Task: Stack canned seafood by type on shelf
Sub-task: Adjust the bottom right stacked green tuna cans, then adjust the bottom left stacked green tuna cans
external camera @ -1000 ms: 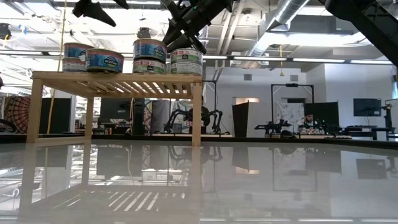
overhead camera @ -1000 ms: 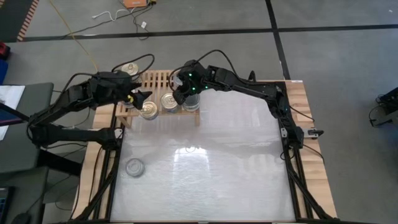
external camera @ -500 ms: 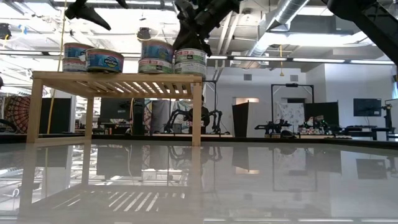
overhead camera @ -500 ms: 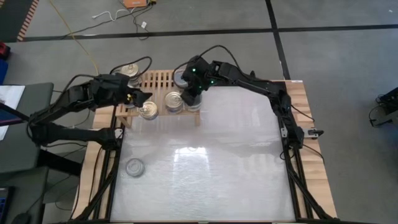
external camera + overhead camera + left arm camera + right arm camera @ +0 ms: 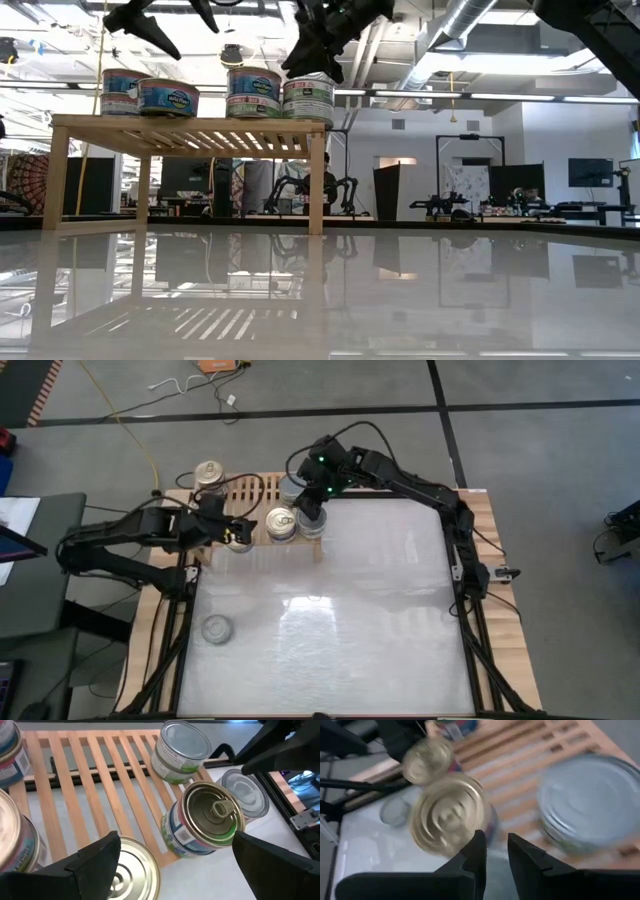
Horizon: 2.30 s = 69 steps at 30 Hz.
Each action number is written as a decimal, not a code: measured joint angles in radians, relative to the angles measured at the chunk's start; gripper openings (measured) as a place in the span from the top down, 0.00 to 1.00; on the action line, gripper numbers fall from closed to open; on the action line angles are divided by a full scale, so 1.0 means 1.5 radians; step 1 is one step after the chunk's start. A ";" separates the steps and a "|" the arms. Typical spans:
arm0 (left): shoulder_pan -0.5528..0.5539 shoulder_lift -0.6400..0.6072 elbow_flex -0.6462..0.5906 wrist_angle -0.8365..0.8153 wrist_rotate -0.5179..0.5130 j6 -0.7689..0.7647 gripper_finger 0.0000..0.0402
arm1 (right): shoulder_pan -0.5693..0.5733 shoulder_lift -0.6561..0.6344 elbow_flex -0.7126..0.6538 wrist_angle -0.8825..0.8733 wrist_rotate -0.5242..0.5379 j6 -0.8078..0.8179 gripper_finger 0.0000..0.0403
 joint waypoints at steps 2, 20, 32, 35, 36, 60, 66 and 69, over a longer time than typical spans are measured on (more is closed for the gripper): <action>-0.005 0.000 0.000 0.000 -0.001 -0.013 0.09 | -0.010 -0.007 -0.001 -0.027 0.001 -0.002 0.73; -0.043 -0.005 0.000 -0.001 0.000 -0.027 0.09 | -0.037 -0.071 -0.004 -0.338 0.162 -0.076 0.83; -0.049 -0.022 0.000 -0.015 0.021 -0.025 0.09 | 0.022 -0.113 -0.201 -0.227 0.185 -0.035 0.92; -0.049 -0.028 0.000 -0.015 0.025 -0.024 0.09 | 0.028 -0.168 -0.294 -0.156 0.185 -0.015 0.93; -0.049 -0.028 0.000 -0.015 0.025 -0.023 0.09 | 0.028 -0.195 -0.332 -0.122 0.186 -0.006 0.93; -0.049 -0.037 0.000 -0.024 0.025 0.005 0.09 | 0.066 -0.282 -0.630 0.448 0.150 0.147 0.94; -0.049 -0.037 0.000 -0.025 0.024 0.004 0.09 | 0.044 -0.340 -0.630 0.422 0.151 0.148 0.93; -0.049 -0.037 0.000 -0.025 0.024 0.007 0.09 | 0.033 -0.368 -0.629 0.414 0.152 0.148 0.93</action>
